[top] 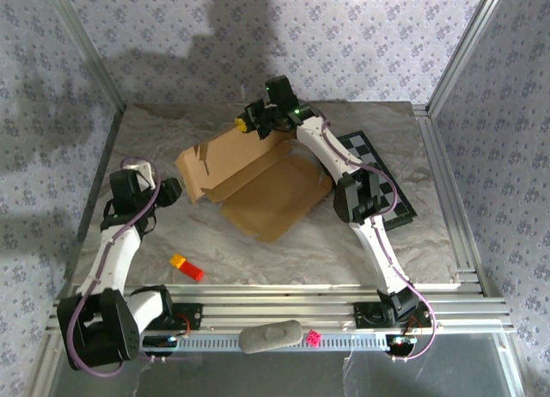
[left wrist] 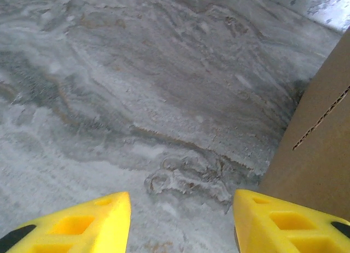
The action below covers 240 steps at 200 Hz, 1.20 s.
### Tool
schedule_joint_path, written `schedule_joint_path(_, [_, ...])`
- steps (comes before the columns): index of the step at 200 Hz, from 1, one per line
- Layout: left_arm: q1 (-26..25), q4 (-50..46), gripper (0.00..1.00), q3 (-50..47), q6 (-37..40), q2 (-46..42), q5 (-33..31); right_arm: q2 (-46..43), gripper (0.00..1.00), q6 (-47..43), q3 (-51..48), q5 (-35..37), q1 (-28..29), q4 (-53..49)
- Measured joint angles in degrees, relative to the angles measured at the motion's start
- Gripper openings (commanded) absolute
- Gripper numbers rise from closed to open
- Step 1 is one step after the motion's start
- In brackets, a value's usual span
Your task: Fold the paper box
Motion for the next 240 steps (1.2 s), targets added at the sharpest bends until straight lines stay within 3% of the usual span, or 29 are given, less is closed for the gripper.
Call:
schedule_joint_path(67, [-5.1, 5.5, 0.50, 0.7, 1.5, 2.4, 6.7, 0.5, 0.00, 0.0, 0.3, -0.4, -0.2, 0.5])
schedule_joint_path(132, [-8.9, 5.5, 0.50, 1.3, 1.5, 0.6, 7.1, 1.2, 0.00, 0.0, 0.5, -0.5, -0.2, 2.9])
schedule_joint_path(240, [-11.8, 5.3, 0.59, 5.0, 1.6, 2.4, 6.3, 1.4, 0.00, 0.0, 0.5, -0.5, -0.1, 3.3])
